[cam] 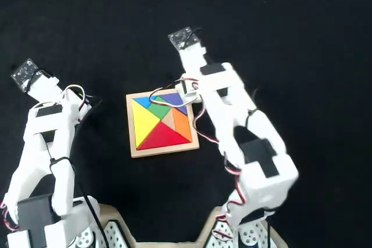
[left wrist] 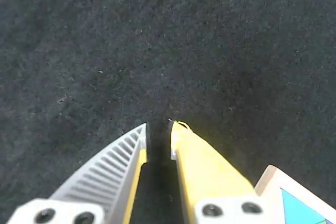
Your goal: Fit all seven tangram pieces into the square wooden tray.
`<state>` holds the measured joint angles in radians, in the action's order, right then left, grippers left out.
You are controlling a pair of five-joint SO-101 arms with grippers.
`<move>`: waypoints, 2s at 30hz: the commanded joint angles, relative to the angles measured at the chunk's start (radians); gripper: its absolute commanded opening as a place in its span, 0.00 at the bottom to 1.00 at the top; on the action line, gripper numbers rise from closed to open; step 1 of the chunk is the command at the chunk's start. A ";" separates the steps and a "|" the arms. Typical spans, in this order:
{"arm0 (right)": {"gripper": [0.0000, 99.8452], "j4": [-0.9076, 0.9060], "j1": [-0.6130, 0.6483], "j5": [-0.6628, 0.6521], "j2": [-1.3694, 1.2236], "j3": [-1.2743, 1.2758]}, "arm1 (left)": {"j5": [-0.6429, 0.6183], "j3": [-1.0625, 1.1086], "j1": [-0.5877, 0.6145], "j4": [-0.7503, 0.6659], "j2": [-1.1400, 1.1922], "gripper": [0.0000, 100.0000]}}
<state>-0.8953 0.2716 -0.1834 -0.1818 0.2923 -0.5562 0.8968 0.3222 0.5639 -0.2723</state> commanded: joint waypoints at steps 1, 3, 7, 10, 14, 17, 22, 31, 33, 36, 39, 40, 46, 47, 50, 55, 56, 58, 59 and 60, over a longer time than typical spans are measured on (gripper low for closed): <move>0.01 -0.049 0.006 -0.003 0.170 -0.024 | 0.005 -0.008 -0.010 -0.020 -0.031 0.09; 0.01 -0.049 0.032 -0.006 0.217 0.035 | 0.005 -0.010 -0.010 -0.020 -0.031 0.09; 0.01 -0.094 0.005 -0.005 0.315 0.084 | 0.005 -0.016 -0.015 -0.025 -0.031 0.09; 0.01 -0.150 -0.046 -0.003 0.412 0.088 | 0.081 -0.016 -0.010 -0.048 -0.035 0.09; 0.01 -0.242 -0.066 -0.003 0.533 0.127 | 0.373 -0.061 -0.008 0.031 -0.081 0.09; 0.01 -0.252 -0.138 -0.003 0.656 0.157 | 0.454 -0.168 0.025 0.187 -0.203 0.09; 0.01 -0.253 -0.203 -0.003 0.958 0.174 | 0.465 -0.320 0.036 0.334 -0.542 0.09; 0.01 -0.236 -0.215 -0.005 1.643 0.487 | 0.466 0.027 0.033 0.333 -1.158 0.09; 0.01 -0.216 -0.221 -0.005 1.801 0.605 | 0.466 0.153 0.033 0.333 -1.306 0.09; 0.01 -0.163 -0.244 -0.005 2.041 0.796 | 0.468 0.328 0.033 0.330 -1.545 0.09; 0.01 -0.074 -0.253 -0.011 2.078 0.921 | 0.503 0.437 0.033 0.226 -1.536 0.09; 0.01 -0.031 -0.259 -0.011 2.048 0.952 | 0.503 0.463 0.035 0.170 -1.499 0.09; 0.01 0.261 -0.304 -0.003 1.951 1.139 | 0.506 0.647 -0.047 -0.121 -1.375 0.09; 0.01 0.304 -0.310 -0.003 1.951 1.178 | 0.508 0.685 -0.076 -0.158 -1.370 0.09; 0.01 0.425 -0.333 -0.003 1.951 1.296 | 0.565 0.811 -0.156 -0.259 -1.369 0.09; 0.01 0.397 -0.334 -0.006 1.931 1.397 | 0.614 0.811 -0.147 -0.215 -1.320 0.09; 0.01 0.358 -0.334 -0.011 1.929 1.400 | 0.614 0.811 -0.125 -0.190 -1.312 0.09; 0.01 0.250 -0.334 -0.011 1.923 1.400 | 0.617 0.811 -0.090 -0.121 -1.298 0.09; 0.01 0.175 -0.331 -0.011 1.931 1.400 | 0.618 0.811 -0.079 -0.078 -1.292 0.09; 0.01 0.109 -0.328 -0.012 1.934 1.400 | 0.620 0.811 -0.073 -0.032 -1.289 0.09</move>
<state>-0.6237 -0.0491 -0.1834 1.7576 1.6916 0.0499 1.6870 0.2087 0.4089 -1.5781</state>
